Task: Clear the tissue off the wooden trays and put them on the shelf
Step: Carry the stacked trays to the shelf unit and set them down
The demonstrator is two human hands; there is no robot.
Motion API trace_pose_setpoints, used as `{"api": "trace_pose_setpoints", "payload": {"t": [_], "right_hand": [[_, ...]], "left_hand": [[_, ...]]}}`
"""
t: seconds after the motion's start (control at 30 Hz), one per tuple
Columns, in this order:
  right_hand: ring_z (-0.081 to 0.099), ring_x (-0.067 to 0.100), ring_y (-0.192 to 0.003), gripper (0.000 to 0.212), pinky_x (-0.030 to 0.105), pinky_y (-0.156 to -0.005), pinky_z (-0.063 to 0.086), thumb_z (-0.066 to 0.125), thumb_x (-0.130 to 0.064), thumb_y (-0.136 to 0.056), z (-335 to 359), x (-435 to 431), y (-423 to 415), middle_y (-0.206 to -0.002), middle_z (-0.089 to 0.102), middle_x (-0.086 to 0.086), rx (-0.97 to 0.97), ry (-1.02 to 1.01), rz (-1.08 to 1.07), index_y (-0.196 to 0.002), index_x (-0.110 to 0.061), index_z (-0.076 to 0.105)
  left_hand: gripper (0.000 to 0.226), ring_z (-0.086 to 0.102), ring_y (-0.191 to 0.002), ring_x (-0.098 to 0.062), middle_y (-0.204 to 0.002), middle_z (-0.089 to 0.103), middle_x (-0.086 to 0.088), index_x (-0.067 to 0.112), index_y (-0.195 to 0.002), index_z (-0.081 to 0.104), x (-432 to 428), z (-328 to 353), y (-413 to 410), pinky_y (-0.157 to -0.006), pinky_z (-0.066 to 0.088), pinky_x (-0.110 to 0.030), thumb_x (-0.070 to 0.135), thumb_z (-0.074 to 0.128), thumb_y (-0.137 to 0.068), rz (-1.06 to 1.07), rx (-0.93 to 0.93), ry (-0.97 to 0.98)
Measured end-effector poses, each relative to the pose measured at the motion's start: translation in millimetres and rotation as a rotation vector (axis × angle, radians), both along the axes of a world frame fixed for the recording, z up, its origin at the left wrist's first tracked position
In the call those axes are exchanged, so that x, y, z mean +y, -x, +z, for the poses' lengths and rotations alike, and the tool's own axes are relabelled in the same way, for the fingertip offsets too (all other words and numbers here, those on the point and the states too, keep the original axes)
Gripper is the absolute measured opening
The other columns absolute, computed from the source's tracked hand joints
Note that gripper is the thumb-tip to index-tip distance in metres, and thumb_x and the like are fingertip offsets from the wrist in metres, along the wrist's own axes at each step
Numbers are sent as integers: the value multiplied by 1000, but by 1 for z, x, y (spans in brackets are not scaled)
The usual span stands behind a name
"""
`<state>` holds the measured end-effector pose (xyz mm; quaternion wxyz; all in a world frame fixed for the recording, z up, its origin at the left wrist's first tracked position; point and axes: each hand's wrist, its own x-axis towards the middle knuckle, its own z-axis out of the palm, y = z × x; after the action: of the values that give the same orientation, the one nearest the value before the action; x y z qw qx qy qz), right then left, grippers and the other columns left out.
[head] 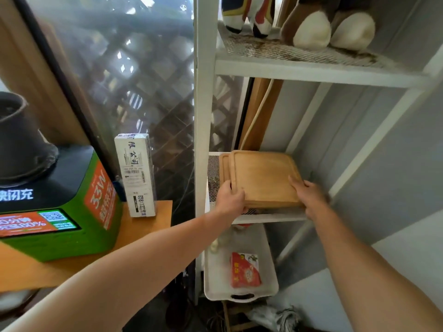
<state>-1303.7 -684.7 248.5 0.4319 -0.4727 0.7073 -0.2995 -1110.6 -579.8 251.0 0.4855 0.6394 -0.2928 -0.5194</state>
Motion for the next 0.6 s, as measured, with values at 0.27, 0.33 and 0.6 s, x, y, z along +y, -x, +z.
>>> {"api": "trace_pose_setpoints", "payload": {"t": [0.27, 0.33, 0.6], "right_hand": [[54, 27, -108, 78, 41, -85, 48, 69, -57, -79, -6, -4, -9, -131, 59, 10, -102, -20, 56, -142, -17, 47], [54, 27, -108, 76, 40, -84, 48, 69, -53, -81, -8, -5, -10, -132, 58, 11, -98, -15, 62, -143, -15, 47], [53, 25, -106, 66, 37, -82, 47, 68, -43, -87, -8, -8, -15, -136, 55, 11, -119, -6, 103, -142, -14, 47]], "left_hand": [[47, 59, -110, -23, -131, 54, -7, 17, -148, 39, 11, -4, -5, -73, 62, -32, 14, 49, -102, 61, -20, 78], [44, 60, -107, -22, -127, 56, -6, 16, -146, 41, 10, -3, -4, -73, 62, -32, 13, 47, -103, 90, -21, 70], [29, 60, -109, -27, -125, 58, -12, 10, -128, 57, 9, 7, -3, -97, 55, -48, 9, 46, -101, 162, -199, 32]]}}
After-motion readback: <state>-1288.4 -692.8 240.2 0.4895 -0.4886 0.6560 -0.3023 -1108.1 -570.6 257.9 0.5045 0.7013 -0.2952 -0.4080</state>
